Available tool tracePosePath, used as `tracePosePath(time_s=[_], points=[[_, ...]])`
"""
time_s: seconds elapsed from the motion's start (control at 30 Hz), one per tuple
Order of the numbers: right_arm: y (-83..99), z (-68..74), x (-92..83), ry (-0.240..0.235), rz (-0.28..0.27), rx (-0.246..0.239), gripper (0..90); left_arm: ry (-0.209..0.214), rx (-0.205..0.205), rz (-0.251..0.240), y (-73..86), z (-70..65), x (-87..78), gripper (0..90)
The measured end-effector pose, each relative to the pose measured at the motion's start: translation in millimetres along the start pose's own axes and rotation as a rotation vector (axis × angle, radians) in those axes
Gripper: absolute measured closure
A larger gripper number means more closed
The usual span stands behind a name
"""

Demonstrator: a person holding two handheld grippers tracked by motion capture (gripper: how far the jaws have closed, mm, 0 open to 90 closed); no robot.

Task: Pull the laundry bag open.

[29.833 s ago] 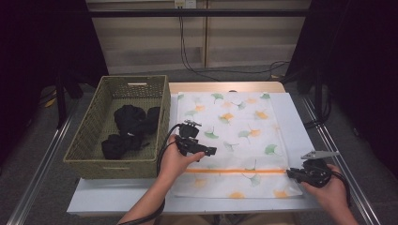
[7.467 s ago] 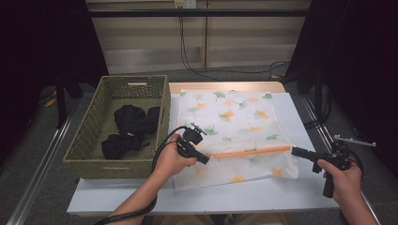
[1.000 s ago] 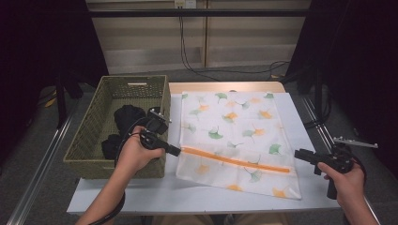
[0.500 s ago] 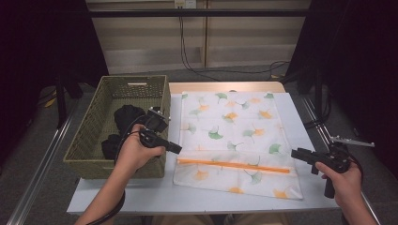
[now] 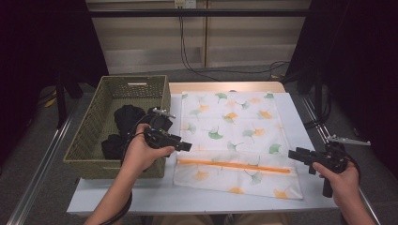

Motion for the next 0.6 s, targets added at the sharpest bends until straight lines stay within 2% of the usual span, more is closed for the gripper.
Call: tracePosePath(time_s=[0.07,0.13,0.23,0.3,0.37,0.6], points=[[-0.7,-0.1,-0.2,0.005,-0.001,-0.007,43.3,0.000,-0.010,-0.022,-1.5,-2.0,1.8,36.5],[-0.8,1.2,-0.1,0.000,-0.002,-0.006,42.8,-0.016,0.005,-0.025,-2.3,-2.5,2.0,31.7],[-0.4,1.9,1.2,-0.001,0.002,-0.008,41.4,-0.020,-0.003,-0.051,-3.5,-4.1,1.8,25.3],[-0.1,2.7,2.4,0.001,0.007,-0.010,41.1,-0.023,-0.013,-0.067,-4.2,-5.0,1.4,24.9],[-0.3,3.3,2.9,0.002,0.007,-0.020,40.6,-0.041,-0.005,-0.052,-4.5,-4.7,0.5,22.7],[-1.1,7.7,6.3,-0.002,0.019,-0.032,39.9,-0.024,-0.019,-0.076,-5.4,-5.1,-0.8,20.5]])
Point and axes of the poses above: each handheld gripper's, and its own axes: x roughly forward along the jaws, y roughly out of its underside, z roughly to its left, the point moved 4 cm from there along x, roughly forward along the jaws, and after that the axes turned 8 degrees about z, right-handed, at the moved point
